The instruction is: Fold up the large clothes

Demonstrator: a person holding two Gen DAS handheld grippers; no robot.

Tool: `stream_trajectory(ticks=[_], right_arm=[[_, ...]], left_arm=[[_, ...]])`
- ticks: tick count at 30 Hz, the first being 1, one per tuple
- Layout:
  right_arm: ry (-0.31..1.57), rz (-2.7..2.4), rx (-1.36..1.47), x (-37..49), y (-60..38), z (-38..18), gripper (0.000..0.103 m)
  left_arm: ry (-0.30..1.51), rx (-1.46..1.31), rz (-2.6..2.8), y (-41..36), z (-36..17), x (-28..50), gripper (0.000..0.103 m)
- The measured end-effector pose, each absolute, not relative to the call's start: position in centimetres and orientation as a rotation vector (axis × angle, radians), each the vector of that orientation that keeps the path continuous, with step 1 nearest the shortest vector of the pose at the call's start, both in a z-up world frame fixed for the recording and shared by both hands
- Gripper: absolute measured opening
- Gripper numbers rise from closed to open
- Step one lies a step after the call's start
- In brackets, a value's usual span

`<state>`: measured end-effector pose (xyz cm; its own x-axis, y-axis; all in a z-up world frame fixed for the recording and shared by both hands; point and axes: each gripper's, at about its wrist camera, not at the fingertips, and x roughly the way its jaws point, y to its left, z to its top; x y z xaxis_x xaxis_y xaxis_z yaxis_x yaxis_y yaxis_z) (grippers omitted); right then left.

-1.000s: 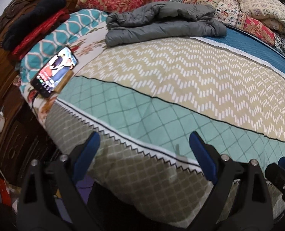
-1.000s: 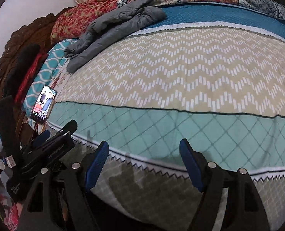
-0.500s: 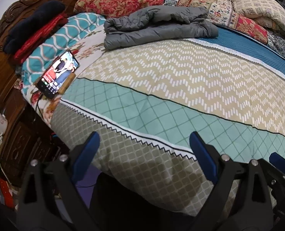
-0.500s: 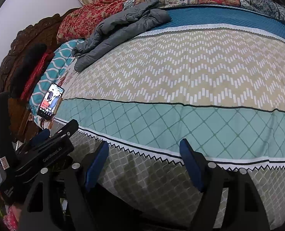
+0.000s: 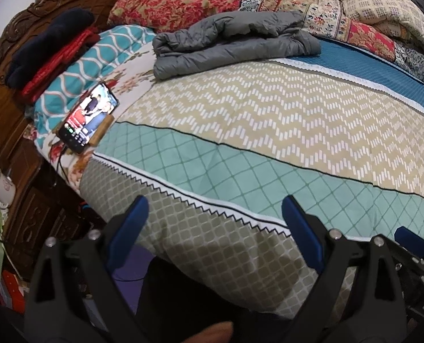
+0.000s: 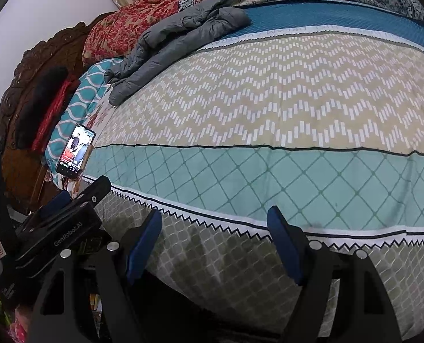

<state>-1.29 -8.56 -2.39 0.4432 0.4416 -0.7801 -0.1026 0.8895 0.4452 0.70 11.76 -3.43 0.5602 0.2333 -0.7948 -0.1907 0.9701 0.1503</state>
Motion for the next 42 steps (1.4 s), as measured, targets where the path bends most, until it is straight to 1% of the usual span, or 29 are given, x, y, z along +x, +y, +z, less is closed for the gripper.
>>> stream_trajectory(ticks=[13,22,24,34,42], right_arm=[[1.098,0.333,0.402,-1.1,-9.2,-3.4,0.085],[1.108,0.328,0.409,-1.1,-9.3,-3.7,0.085],[1.107,0.33,0.407,-1.1,-9.3,-3.7,0.085],[1.109,0.329,0.407,-1.1,-9.2,-3.7,0.085],[1.109,0.328,0.407,-1.2,-9.2,-3.7,0.085]], left_arm=[[1.04,0.061,0.206,11.2,-5.0,1.2,0.09],[1.025,0.051,0.205,11.3,-4.8,0.9,0.09],[1.041,0.059,0.223,11.3,-4.9,1.1,0.097],[0.992,0.039,0.225,11.6,-3.8,0.7,0.097],[0.998,0.047,0.231,11.7,-3.8,0.7,0.097]])
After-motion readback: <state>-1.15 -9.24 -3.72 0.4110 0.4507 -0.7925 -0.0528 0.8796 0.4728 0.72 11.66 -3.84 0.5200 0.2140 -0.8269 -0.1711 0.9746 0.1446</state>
